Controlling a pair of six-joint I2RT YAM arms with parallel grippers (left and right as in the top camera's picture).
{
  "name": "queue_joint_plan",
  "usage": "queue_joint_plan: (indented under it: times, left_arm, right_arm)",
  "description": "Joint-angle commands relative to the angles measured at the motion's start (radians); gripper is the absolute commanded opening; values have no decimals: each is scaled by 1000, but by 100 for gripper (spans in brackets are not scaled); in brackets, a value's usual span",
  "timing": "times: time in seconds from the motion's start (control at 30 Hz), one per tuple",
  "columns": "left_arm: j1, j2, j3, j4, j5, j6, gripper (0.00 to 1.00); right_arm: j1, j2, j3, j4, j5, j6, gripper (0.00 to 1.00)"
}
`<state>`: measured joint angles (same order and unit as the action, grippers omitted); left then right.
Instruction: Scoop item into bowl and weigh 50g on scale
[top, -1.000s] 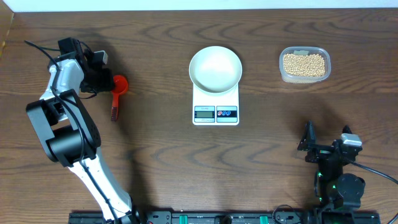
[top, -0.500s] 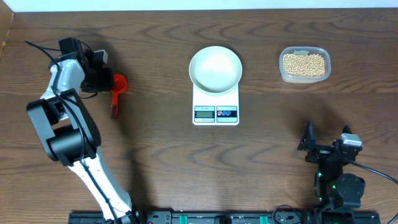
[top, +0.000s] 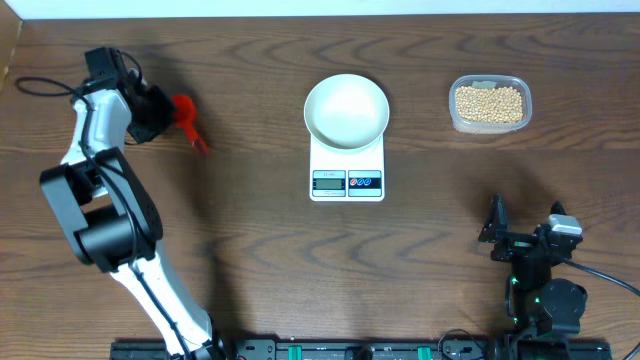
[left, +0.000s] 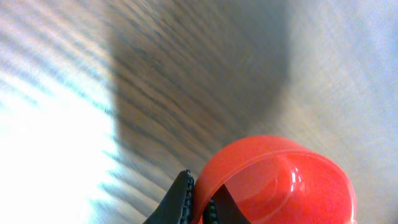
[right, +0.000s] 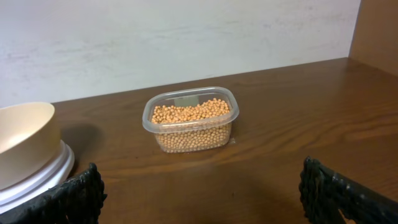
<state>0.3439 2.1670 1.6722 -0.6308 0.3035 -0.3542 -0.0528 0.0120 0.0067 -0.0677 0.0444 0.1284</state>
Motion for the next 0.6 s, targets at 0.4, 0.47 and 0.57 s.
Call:
queue_joint_plan:
  times: [0.4,0.47,0.57]
  left_arm:
    - [-5,-238,34,-26,247,-998,7]
    - [-10,-238,34,-27,294,-1014,8]
    - [-27,-238,34,-27,318,-1013,7]
  right_arm:
    - [6,-6,-1,-4,2,5,99]
    - [6,-6,-1,-4,2,5,99]
    - [6,-6,-1,-4,2,5,99]
